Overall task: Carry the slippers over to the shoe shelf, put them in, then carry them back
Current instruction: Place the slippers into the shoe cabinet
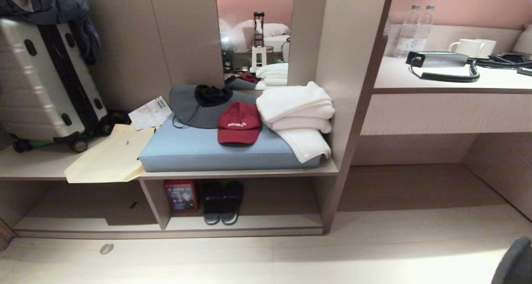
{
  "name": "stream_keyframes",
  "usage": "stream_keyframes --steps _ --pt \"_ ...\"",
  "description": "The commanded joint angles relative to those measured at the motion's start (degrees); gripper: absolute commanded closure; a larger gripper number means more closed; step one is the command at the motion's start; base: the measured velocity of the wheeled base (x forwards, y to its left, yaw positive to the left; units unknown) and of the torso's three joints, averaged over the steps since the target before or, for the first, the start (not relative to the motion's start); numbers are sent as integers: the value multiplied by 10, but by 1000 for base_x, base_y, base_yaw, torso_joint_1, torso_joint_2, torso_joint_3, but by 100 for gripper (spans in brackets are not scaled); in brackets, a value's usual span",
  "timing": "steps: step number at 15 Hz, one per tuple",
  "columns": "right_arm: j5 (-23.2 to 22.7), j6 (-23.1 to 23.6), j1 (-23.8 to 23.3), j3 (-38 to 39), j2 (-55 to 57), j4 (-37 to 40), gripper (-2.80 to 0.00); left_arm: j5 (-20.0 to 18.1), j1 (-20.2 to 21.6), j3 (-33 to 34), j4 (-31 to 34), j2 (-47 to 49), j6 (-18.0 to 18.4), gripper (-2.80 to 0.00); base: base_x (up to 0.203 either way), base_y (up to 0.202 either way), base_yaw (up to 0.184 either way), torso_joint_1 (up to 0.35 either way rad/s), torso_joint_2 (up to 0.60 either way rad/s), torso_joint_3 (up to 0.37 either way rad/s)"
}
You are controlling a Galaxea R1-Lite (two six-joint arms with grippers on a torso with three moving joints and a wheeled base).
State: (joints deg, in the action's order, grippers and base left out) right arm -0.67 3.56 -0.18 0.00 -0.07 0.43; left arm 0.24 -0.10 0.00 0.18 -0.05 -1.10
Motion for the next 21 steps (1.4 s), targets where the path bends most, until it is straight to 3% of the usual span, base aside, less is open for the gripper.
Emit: stream_keyframes --steps 1,14,21 --pt "0 1 0 0 -1 0 0 0 0 0 0 0 0 0 0 192 -1 2 7 -2" --pt "0 0 0 0 -1 0 0 0 1 0 0 0 2 0 0 188 -2 2 2 0" --pt "1 0 0 0 -1 0 0 0 1 0 0 0 4 0 0 10 -1 0 1 1"
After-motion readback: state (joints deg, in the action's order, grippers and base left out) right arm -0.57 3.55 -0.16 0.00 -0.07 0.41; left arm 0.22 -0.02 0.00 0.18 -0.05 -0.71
